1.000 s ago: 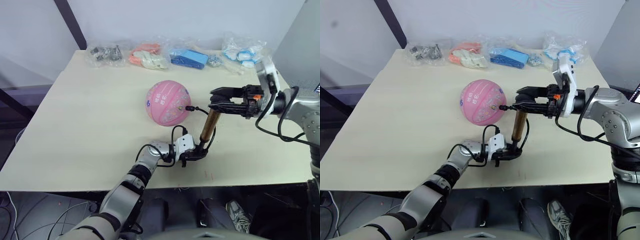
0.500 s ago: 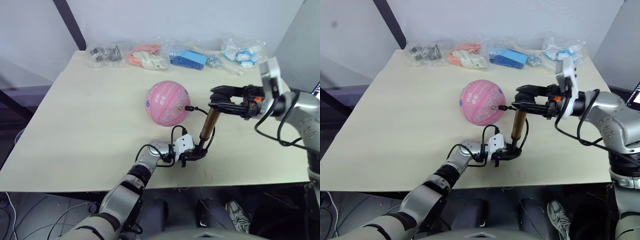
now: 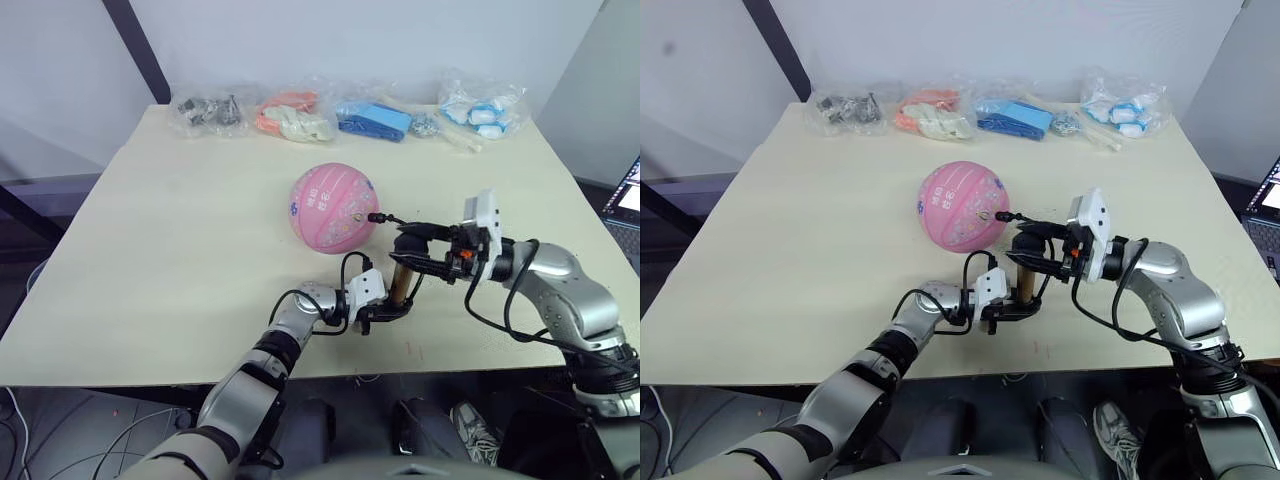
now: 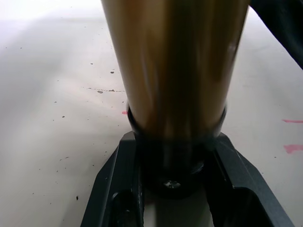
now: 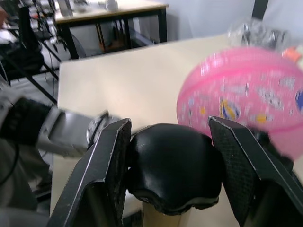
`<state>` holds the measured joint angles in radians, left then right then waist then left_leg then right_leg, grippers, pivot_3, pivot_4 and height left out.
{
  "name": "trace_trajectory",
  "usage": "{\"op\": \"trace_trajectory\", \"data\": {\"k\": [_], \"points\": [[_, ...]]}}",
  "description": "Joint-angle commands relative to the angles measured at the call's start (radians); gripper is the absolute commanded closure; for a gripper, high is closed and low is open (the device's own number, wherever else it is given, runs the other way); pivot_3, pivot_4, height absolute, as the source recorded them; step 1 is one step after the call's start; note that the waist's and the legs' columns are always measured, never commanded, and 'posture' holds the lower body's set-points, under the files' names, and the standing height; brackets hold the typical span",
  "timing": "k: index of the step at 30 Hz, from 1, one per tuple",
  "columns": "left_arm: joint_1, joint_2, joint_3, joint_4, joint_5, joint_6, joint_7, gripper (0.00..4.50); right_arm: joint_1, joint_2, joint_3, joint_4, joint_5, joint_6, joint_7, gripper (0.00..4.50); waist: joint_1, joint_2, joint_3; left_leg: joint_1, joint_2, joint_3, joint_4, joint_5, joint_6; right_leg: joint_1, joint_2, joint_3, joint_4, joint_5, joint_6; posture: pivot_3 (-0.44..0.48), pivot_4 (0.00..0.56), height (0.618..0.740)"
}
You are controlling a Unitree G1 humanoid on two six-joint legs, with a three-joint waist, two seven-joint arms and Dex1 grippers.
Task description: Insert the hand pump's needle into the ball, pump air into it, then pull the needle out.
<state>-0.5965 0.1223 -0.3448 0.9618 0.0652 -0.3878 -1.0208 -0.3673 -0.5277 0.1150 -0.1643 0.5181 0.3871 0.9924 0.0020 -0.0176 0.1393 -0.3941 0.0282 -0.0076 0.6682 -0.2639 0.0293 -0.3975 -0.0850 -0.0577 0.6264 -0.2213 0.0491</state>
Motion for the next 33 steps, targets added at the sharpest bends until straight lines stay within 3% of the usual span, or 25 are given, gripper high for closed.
{"op": "trace_trajectory", "data": {"k": [1,6,10,21,33], "points": [[0.052,0.034,-0.027,0.094,0.061,0.045,0.003,3.38,0.034,-0.007,0.048,0.044,-0.035,0.047,0.009,2.41,-0.001,-0.001,-0.001,0.0,0.0,0.0,0.0,0.0,0.0,0.0,0.0,0.0,0.0,0.0,0.0,0.0,0.15,0.74],[0.056,0.036,-0.027,0.093,0.061,0.043,0.003,3.38,-0.027,-0.075,0.001,-0.086,0.088,0.155,0.081,2.41,-0.002,0.0,0.0,0.001,0.0,0.0,0.0,0.0,0.0,0.0,0.0,0.0,0.0,0.0,0.0,0.0,0.15,0.74],[0.055,0.035,-0.029,0.096,0.063,0.043,0.001,3.38,-0.137,-0.1,-0.075,-0.137,0.188,0.272,0.05,2.41,0.001,0.002,0.002,-0.002,0.0,-0.001,0.0,0.0,0.0,-0.001,-0.001,0.0,0.0,0.0,-0.001,0.0,0.15,0.74],[0.053,0.032,-0.033,0.101,0.068,0.038,-0.004,3.38,-0.276,-0.193,-0.196,-0.137,0.306,0.419,0.061,2.41,0.009,0.004,0.006,-0.005,-0.001,0.0,-0.001,0.0,0.0,-0.004,-0.002,-0.001,-0.001,0.0,-0.001,0.0,0.15,0.74],[0.059,0.038,-0.036,0.095,0.069,0.039,-0.007,3.38,-0.395,-0.216,-0.264,-0.081,0.36,0.433,0.027,2.41,0.009,0.004,0.006,-0.005,-0.001,0.0,-0.001,0.0,0.0,-0.004,-0.001,0.0,-0.001,0.0,-0.001,0.0,0.15,0.74]]}}
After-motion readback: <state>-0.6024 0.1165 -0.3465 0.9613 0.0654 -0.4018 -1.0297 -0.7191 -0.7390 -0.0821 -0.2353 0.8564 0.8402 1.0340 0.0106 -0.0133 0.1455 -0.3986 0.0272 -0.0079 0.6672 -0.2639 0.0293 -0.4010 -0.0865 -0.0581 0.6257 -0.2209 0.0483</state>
